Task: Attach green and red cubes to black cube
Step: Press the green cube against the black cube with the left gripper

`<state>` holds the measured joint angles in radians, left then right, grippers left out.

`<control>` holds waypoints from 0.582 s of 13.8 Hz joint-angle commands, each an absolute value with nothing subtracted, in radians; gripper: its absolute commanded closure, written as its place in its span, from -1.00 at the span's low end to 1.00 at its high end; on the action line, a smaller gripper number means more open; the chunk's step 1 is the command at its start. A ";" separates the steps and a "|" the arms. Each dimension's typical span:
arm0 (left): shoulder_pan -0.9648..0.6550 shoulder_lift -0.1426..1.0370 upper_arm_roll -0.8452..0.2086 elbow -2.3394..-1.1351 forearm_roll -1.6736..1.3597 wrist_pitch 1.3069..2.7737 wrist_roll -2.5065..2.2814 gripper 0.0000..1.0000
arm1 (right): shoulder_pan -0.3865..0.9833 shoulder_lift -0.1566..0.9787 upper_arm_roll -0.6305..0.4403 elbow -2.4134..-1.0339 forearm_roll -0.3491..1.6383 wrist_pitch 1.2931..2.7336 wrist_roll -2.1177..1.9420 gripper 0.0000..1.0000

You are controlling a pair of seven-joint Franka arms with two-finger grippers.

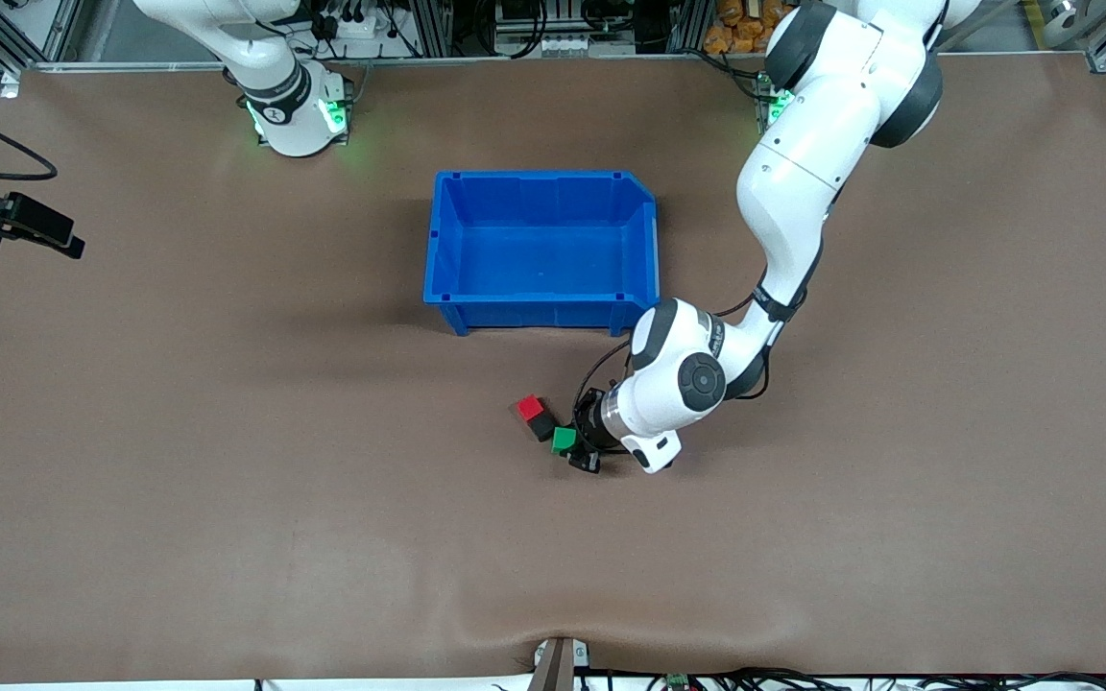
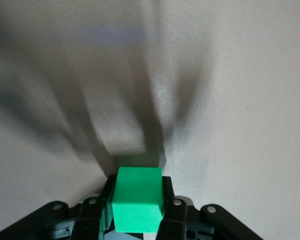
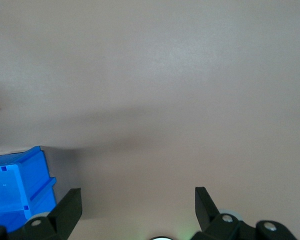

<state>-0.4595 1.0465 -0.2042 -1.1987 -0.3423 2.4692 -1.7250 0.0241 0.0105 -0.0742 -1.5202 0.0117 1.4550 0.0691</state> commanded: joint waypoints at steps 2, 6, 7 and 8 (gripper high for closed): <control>-0.476 1.046 -0.187 -1.178 -0.301 2.447 -1.694 1.00 | 0.014 0.009 -0.063 -1.508 0.002 1.440 0.074 -1.00; -0.483 1.046 -0.187 -1.183 -0.206 2.431 -1.675 1.00 | 0.015 0.009 -0.063 -1.508 0.002 1.440 0.074 -1.00; -0.483 1.046 -0.187 -1.183 -0.203 2.430 -1.675 1.00 | 0.015 0.009 -0.063 -1.508 0.002 1.440 0.075 -1.00; -0.488 1.046 -0.187 -1.184 -0.198 2.424 -1.675 1.00 | 0.015 0.009 -0.063 -1.506 0.002 1.440 0.075 -1.00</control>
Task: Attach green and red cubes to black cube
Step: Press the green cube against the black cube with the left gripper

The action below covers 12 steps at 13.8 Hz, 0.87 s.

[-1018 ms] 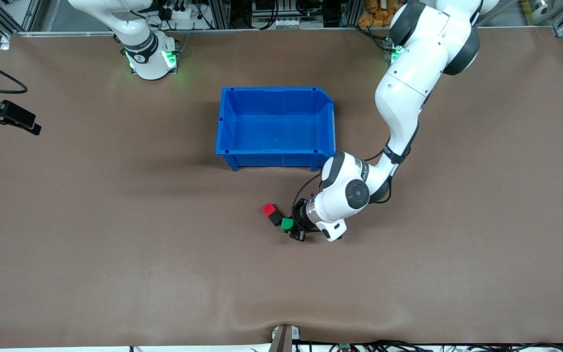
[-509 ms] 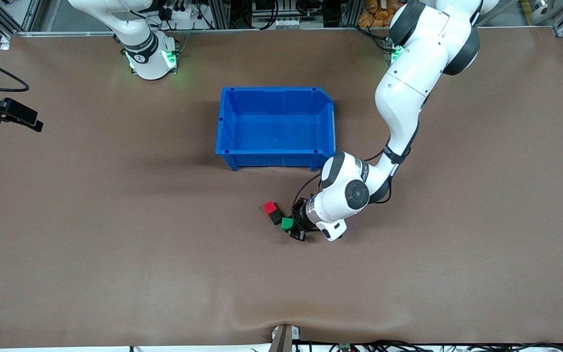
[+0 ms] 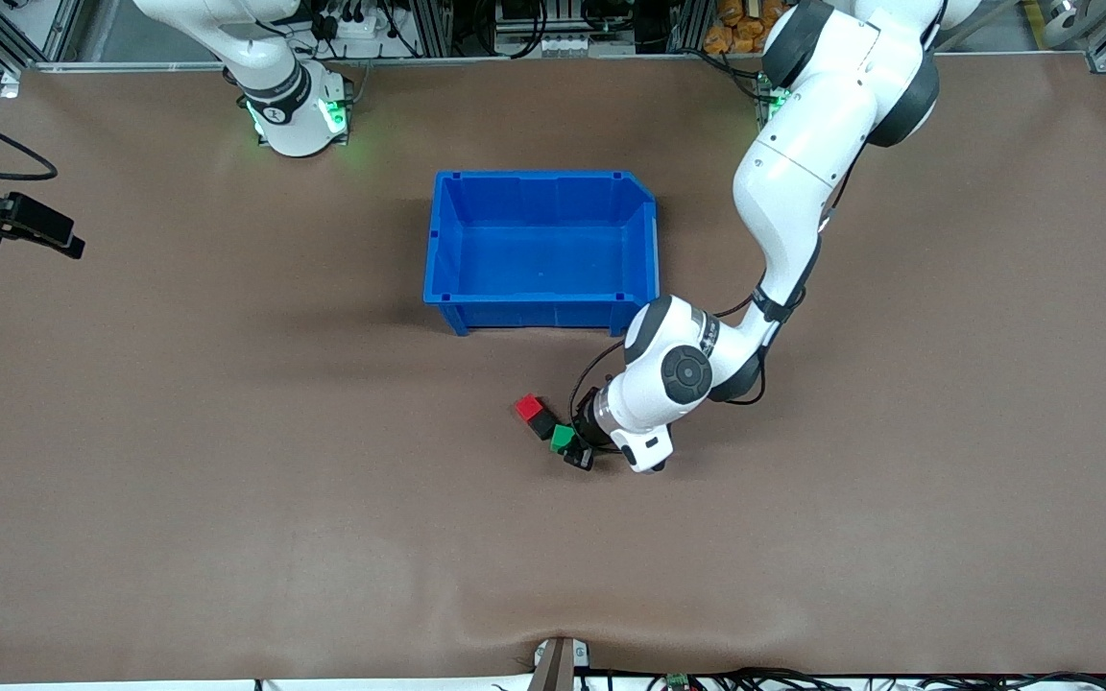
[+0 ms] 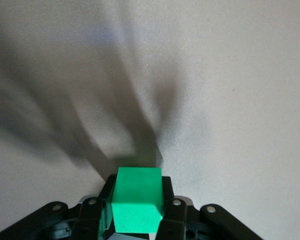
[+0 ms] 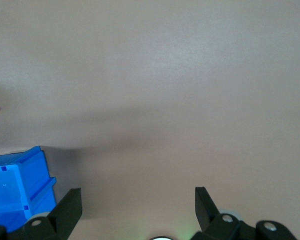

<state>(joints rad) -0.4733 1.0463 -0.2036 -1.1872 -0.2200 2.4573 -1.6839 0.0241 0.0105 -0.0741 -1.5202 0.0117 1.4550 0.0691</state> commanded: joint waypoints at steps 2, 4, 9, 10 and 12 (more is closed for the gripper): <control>-0.494 1.045 -0.187 -1.183 -0.155 2.385 -1.675 1.00 | 0.014 0.009 -0.063 -1.508 0.002 1.442 0.075 -1.00; -0.500 1.046 -0.187 -1.184 -0.152 2.379 -1.675 1.00 | 0.014 0.009 -0.063 -1.506 0.002 1.442 0.077 -1.00; -0.500 1.048 -0.187 -1.186 -0.150 2.370 -1.667 0.75 | 0.015 0.009 -0.063 -1.506 0.002 1.443 0.080 -1.00; -0.500 1.046 -0.187 -1.186 -0.150 2.370 -1.661 0.57 | 0.017 0.009 -0.061 -1.506 0.002 1.443 0.080 -1.00; -0.502 1.046 -0.187 -1.186 -0.150 2.361 -1.660 0.52 | 0.017 0.009 -0.061 -1.506 0.002 1.445 0.080 -1.00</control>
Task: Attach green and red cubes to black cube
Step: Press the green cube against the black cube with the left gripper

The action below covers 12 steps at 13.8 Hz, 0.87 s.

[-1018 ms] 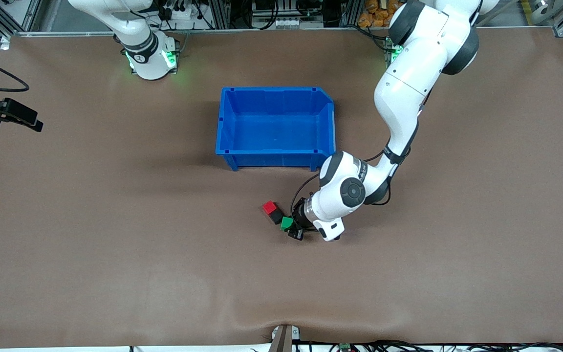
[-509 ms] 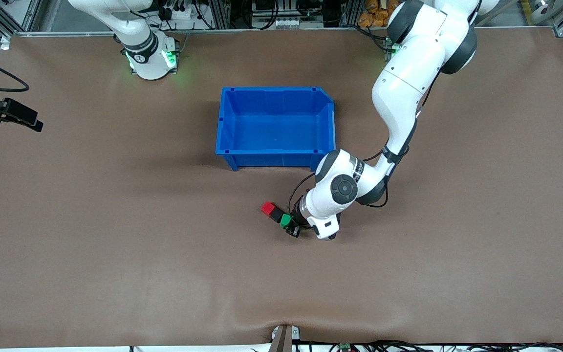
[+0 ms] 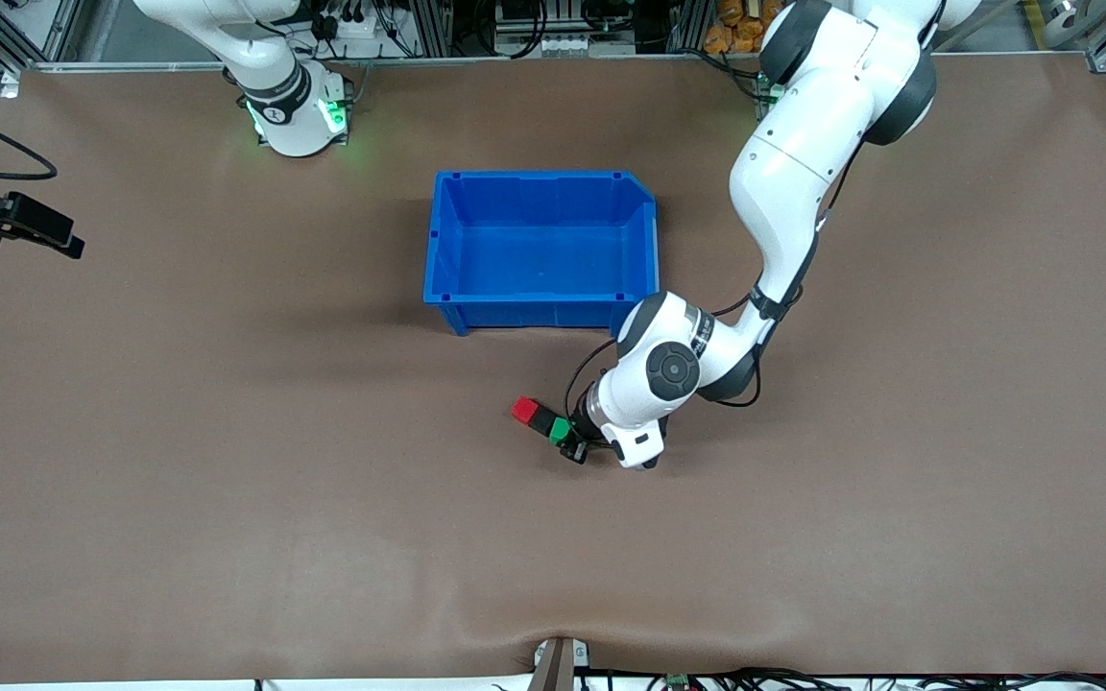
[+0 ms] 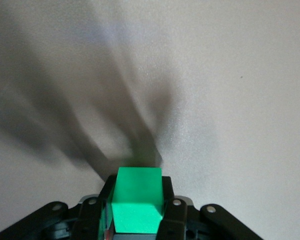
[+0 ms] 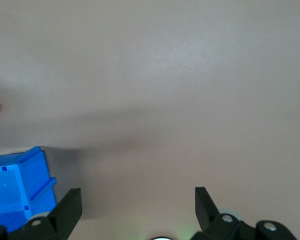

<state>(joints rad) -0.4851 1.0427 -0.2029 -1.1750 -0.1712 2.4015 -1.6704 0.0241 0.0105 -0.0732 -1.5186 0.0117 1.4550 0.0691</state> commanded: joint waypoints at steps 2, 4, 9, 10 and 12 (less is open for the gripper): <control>-0.502 1.046 -0.189 -1.186 -0.138 2.353 -1.654 0.52 | 0.017 0.009 -0.061 -1.506 0.002 1.443 0.081 -1.00; -0.514 1.045 -0.187 -1.184 -0.127 2.312 -1.652 0.52 | 0.017 0.009 -0.061 -1.506 0.002 1.445 0.081 -1.00; -0.512 1.032 -0.187 -1.184 -0.109 2.301 -1.640 -1.00 | 0.015 0.009 -0.061 -1.506 0.002 1.442 0.083 -1.00; -0.503 1.016 -0.189 -1.184 -0.109 2.287 -1.631 -1.00 | 0.015 0.009 -0.061 -1.506 0.002 1.442 0.083 -1.00; -0.488 0.977 -0.189 -1.184 -0.109 2.232 -1.631 -1.00 | 0.014 0.009 -0.061 -1.506 0.002 1.440 0.083 -1.00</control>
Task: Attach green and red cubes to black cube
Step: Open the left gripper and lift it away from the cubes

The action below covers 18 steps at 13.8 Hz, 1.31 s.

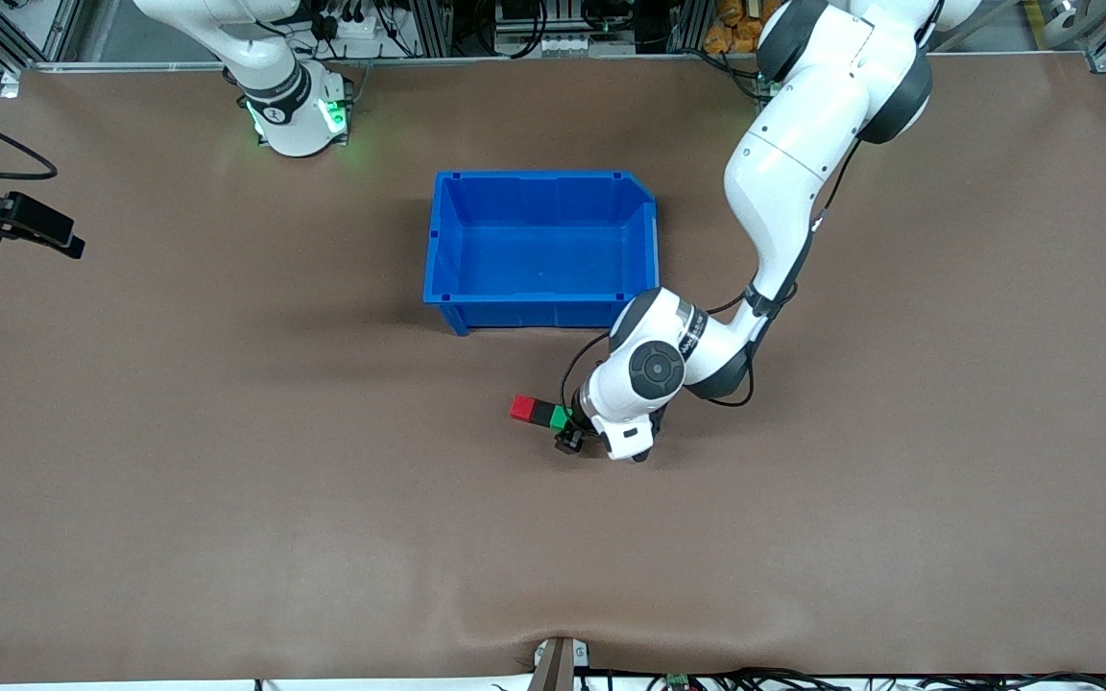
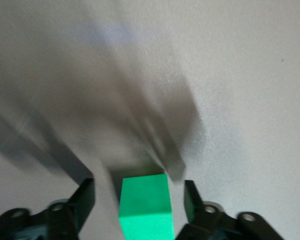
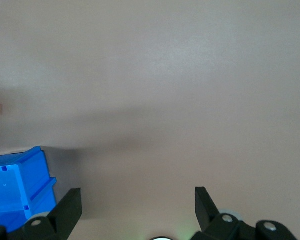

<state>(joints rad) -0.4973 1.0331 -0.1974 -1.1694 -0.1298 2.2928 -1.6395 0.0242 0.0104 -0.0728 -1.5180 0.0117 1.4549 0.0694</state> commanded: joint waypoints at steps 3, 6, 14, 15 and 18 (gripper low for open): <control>-0.431 0.869 -0.186 -1.184 -0.075 2.123 -1.629 -1.00 | 0.017 0.009 -0.060 -1.506 0.002 1.442 0.083 -1.00; -0.367 0.747 -0.190 -1.195 0.032 2.019 -1.577 -1.00 | 0.017 0.009 -0.060 -1.506 0.003 1.442 0.083 -1.00; -0.186 0.606 -0.189 -1.206 0.034 1.843 -1.238 -1.00 | 0.025 0.014 -0.058 -1.508 0.003 1.447 0.083 -1.00; -0.155 0.577 -0.187 -1.206 0.034 1.792 -1.191 -1.00 | 0.025 0.014 -0.058 -1.508 0.003 1.447 0.083 -1.00; -0.060 0.467 -0.190 -1.206 0.032 1.625 -0.986 -1.00 | 0.026 0.014 -0.058 -1.509 0.003 1.447 0.081 -1.00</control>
<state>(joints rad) -0.1140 0.5710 -0.1807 -1.1666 0.0177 1.7146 -1.0922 0.0255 0.0118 -0.0629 -1.5171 0.0118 1.4544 0.0694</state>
